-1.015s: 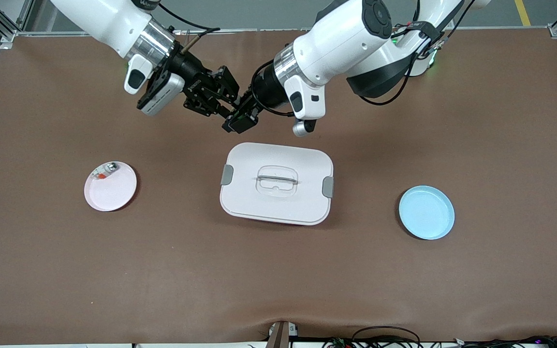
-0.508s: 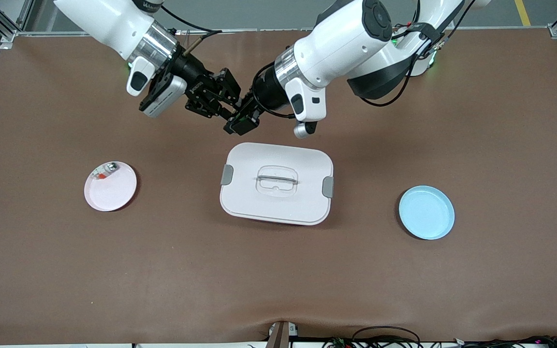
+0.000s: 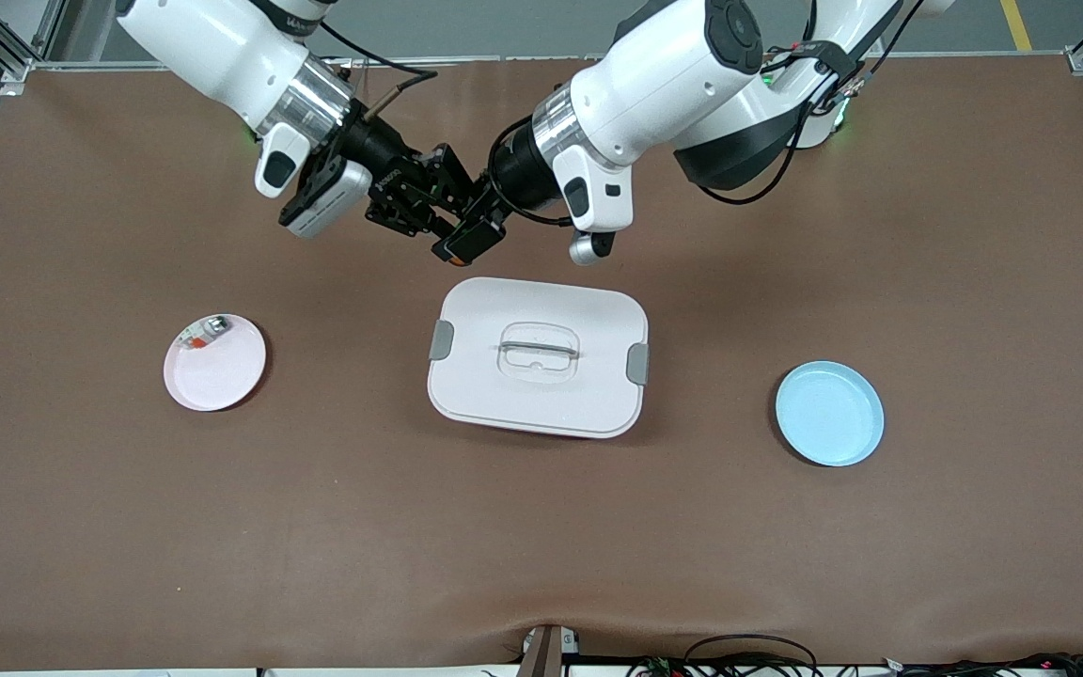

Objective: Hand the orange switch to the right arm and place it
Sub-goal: 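Open the left gripper and move the right gripper toward the white plate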

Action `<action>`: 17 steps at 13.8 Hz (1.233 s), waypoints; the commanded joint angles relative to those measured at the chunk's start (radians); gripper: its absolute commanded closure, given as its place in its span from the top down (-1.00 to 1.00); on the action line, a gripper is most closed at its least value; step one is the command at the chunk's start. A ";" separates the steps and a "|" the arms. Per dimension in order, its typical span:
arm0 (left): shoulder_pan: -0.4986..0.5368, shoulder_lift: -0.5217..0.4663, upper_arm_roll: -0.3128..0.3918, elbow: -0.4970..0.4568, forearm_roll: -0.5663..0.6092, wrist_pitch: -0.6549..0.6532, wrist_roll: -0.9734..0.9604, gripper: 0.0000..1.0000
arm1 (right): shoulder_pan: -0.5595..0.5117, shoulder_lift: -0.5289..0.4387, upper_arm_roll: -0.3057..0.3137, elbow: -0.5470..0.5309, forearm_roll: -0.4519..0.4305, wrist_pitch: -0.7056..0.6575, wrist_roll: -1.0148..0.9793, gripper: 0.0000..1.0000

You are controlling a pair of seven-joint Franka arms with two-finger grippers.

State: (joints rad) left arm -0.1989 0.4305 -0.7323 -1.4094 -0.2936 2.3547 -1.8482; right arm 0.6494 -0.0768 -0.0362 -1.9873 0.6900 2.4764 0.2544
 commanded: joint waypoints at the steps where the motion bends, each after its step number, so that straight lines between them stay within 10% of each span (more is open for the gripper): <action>1: 0.003 -0.015 -0.001 -0.003 -0.001 0.011 -0.016 1.00 | 0.003 0.006 -0.001 0.015 -0.006 0.001 0.008 -1.00; 10: 0.151 -0.102 -0.012 -0.002 -0.016 -0.242 0.081 1.00 | -0.155 0.005 -0.011 0.016 -0.255 -0.282 -0.565 -1.00; 17: 0.337 -0.194 -0.012 -0.002 -0.016 -0.645 0.516 1.00 | -0.546 0.017 -0.013 -0.004 -0.290 -0.471 -1.471 -1.00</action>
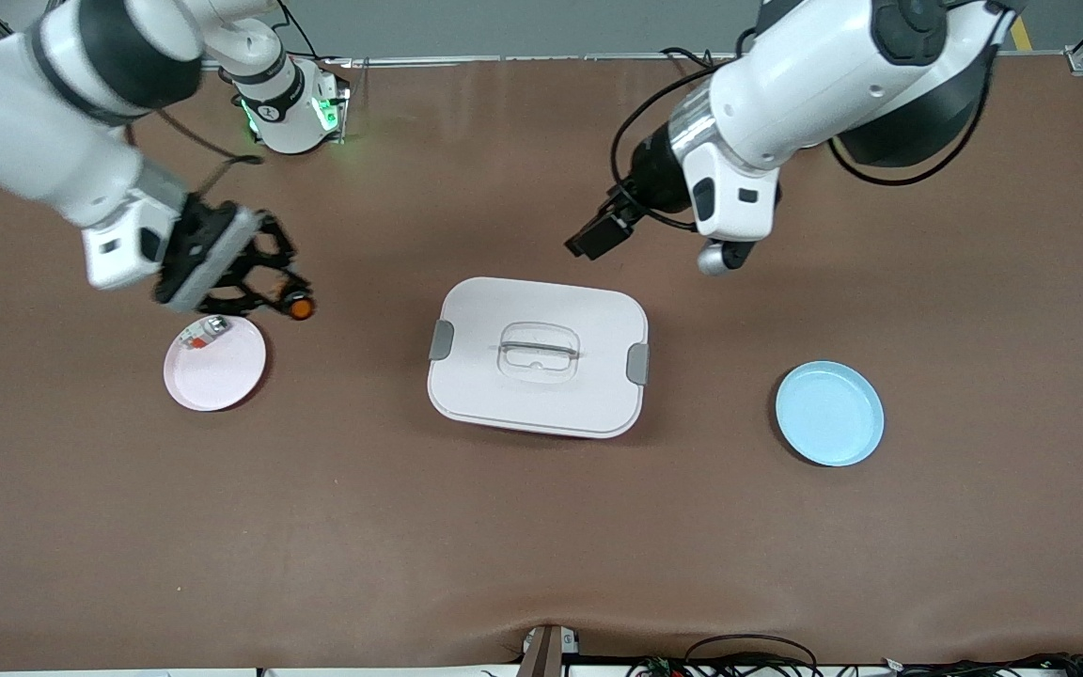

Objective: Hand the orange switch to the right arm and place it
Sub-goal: 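Open the left gripper and move the right gripper toward the white plate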

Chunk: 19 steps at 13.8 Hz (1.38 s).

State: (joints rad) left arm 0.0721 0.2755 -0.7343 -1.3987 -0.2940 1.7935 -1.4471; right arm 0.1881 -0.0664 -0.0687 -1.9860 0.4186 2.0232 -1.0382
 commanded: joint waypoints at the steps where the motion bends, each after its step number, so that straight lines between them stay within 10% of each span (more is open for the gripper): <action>1: 0.099 -0.053 -0.010 -0.013 -0.016 -0.135 0.190 1.00 | -0.126 0.019 0.021 -0.011 -0.041 -0.018 -0.265 -1.00; 9: 0.252 -0.142 0.003 -0.013 0.208 -0.364 0.790 1.00 | -0.171 0.065 0.021 -0.014 -0.375 -0.009 -0.379 -1.00; 19: 0.583 -0.121 0.006 -0.009 0.283 -0.384 1.189 1.00 | -0.185 0.224 0.020 -0.105 -0.399 0.233 -0.511 -1.00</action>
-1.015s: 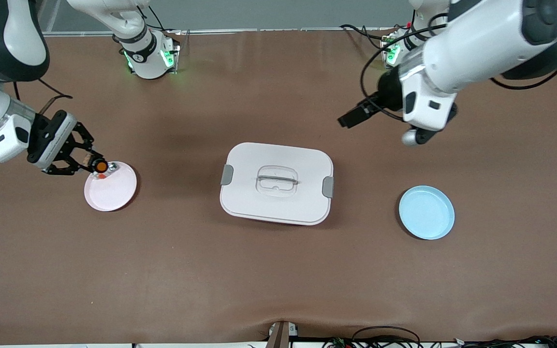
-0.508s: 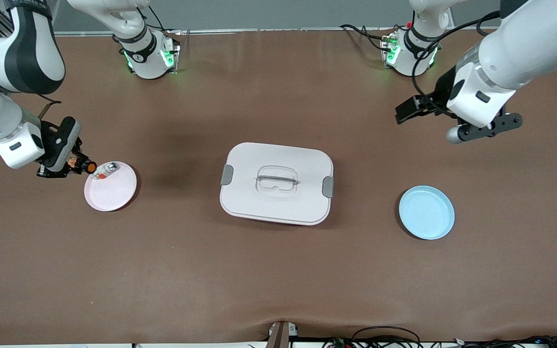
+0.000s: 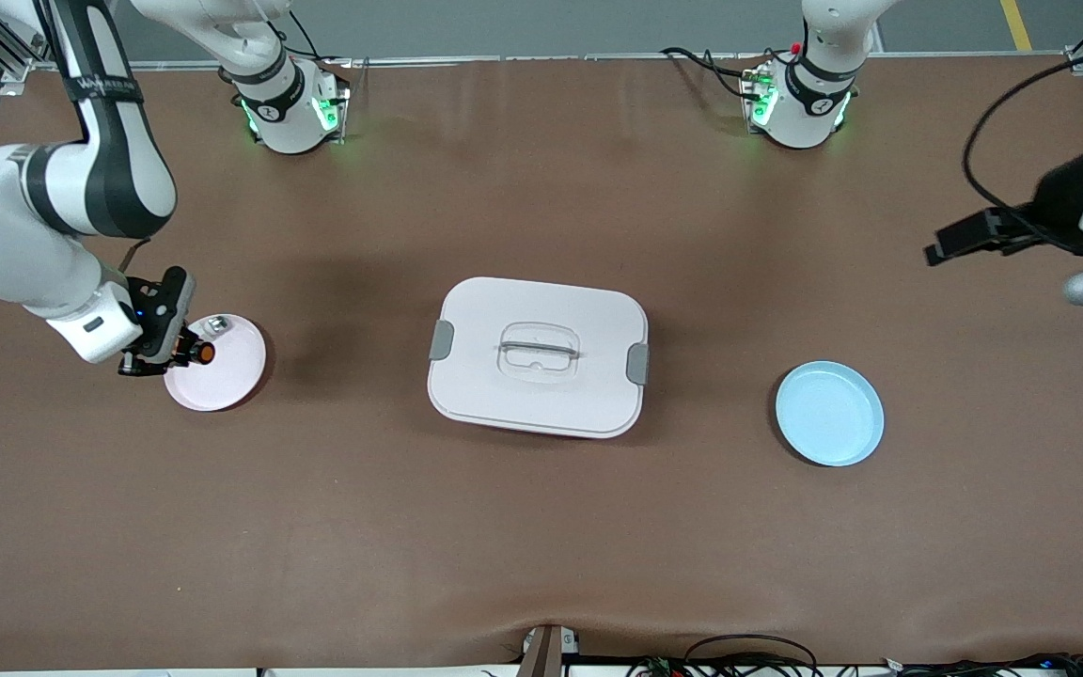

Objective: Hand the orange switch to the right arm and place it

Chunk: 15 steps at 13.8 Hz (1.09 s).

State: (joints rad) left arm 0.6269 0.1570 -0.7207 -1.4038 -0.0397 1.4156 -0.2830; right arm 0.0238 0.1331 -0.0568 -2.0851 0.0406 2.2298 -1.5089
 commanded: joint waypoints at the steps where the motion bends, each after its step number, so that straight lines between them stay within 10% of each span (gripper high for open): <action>1: 0.045 0.004 -0.008 -0.007 0.027 -0.006 0.027 1.00 | -0.027 0.037 0.008 -0.013 -0.030 0.049 -0.046 -1.00; 15: 0.142 -0.122 0.003 -0.175 0.024 0.115 0.241 1.00 | -0.079 0.112 0.006 -0.234 -0.145 0.415 -0.036 -1.00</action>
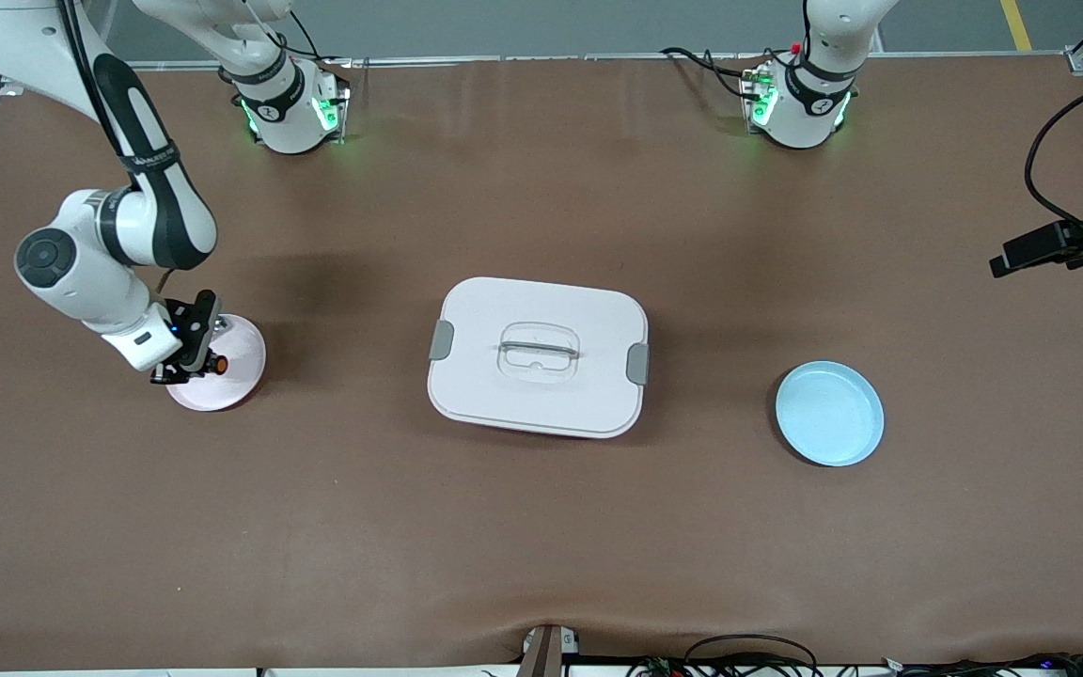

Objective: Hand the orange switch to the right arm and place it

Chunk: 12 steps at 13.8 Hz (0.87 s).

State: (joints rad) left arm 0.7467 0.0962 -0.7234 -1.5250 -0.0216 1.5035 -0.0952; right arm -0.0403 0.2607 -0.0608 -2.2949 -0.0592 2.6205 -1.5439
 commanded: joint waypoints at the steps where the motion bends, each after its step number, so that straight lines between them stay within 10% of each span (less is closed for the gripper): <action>1: 0.022 -0.062 0.024 -0.055 0.002 0.027 0.061 1.00 | -0.015 -0.017 0.010 -0.026 -0.065 0.024 0.004 -1.00; 3: -0.016 -0.069 0.059 -0.055 -0.001 0.027 0.075 1.00 | -0.013 -0.014 0.009 -0.034 -0.071 0.044 0.005 -1.00; 12: -0.679 -0.093 0.743 -0.066 -0.003 0.024 0.080 1.00 | -0.024 0.068 0.004 -0.031 -0.106 0.118 0.008 -1.00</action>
State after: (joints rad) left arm 0.1489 0.0346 -0.0679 -1.5570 -0.0226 1.5122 -0.0376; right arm -0.0421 0.3227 -0.0668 -2.3243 -0.1389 2.7222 -1.5433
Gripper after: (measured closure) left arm 0.000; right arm 0.586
